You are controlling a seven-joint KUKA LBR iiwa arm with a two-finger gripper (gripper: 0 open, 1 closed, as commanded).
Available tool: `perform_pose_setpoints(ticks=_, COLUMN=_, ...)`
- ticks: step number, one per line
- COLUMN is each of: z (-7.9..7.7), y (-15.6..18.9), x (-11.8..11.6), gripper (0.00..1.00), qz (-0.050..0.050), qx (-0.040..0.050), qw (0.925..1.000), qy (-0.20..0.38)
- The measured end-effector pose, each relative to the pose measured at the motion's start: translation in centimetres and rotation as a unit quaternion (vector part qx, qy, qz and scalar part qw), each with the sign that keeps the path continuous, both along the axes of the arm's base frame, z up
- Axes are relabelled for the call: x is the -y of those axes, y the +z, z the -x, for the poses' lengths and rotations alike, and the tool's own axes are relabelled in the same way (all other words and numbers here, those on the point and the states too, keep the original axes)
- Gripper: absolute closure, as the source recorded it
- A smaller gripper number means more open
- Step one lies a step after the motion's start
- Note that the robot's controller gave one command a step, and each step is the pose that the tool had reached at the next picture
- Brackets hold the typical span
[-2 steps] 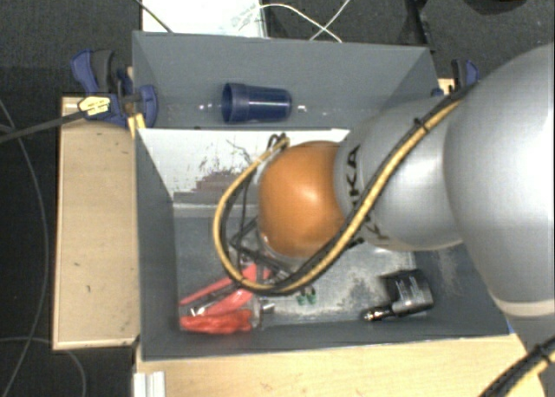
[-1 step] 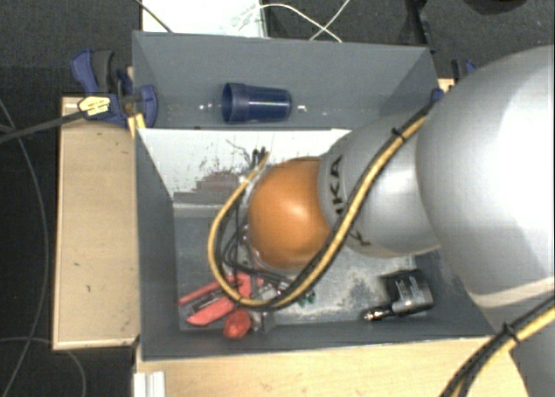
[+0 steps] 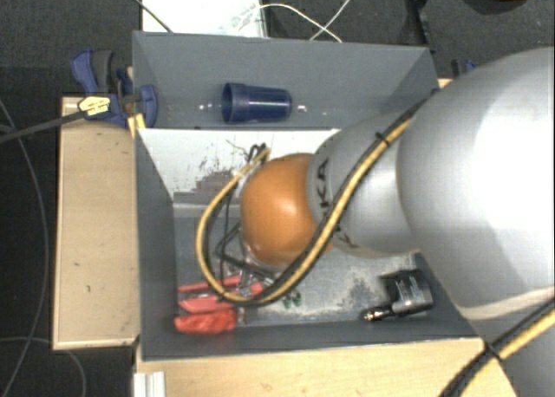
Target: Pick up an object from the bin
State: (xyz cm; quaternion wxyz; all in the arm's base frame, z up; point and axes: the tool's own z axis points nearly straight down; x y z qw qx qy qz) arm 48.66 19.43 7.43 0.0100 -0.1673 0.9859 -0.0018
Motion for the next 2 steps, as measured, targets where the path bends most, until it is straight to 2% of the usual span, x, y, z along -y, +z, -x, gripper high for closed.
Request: perform_pose_setpoints(ticks=2, z=0.2, y=1.0, x=0.1, gripper=1.0, qz=0.0, qx=-0.0018, qw=1.0, qy=-0.002)
